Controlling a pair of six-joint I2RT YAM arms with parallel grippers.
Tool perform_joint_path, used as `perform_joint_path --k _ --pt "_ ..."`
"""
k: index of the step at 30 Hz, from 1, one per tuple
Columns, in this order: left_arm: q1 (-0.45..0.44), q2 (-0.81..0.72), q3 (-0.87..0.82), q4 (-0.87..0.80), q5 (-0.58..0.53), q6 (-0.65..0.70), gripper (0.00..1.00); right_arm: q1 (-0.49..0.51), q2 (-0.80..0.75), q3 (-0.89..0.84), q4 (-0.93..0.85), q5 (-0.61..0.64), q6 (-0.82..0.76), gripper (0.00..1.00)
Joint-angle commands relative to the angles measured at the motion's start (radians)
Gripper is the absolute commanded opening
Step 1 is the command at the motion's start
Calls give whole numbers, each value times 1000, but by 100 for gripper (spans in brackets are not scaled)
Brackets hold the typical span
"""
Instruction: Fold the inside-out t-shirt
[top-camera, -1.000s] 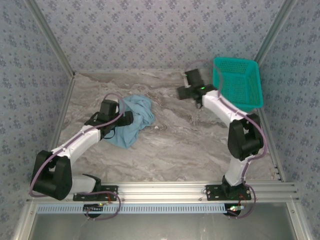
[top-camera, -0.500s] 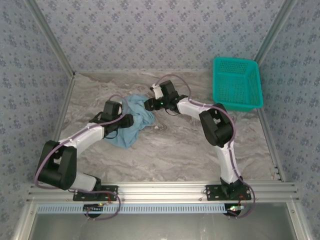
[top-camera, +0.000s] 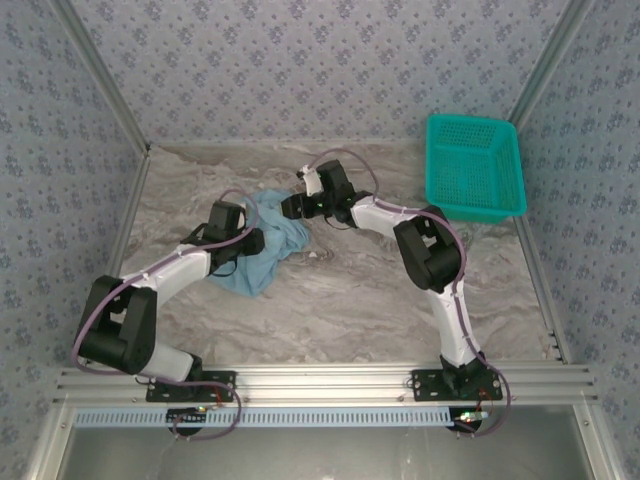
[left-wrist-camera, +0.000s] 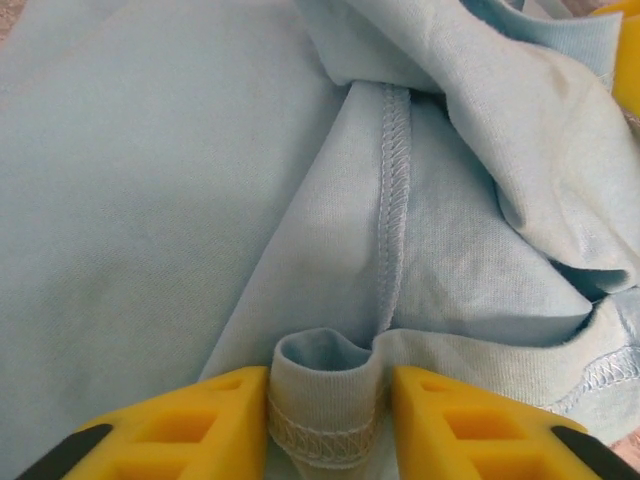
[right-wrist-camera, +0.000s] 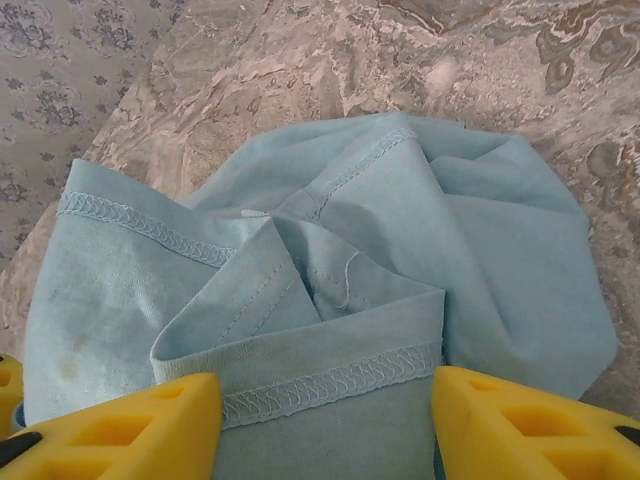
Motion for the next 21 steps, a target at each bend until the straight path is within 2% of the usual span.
perform_joint_path --k 1,7,10,17,21 --pt "2 3 16 23 10 5 32 6 -25 1 27 -41 24 59" --pt "3 4 15 22 13 10 23 6 -26 -16 82 -82 66 65" --pt "4 7 14 22 13 11 19 6 -25 -13 86 -91 73 64" --pt "4 6 14 21 12 14 15 12 -8 -12 79 -98 74 53" --pt "7 4 14 22 13 14 13 13 -5 -12 77 -98 73 35"
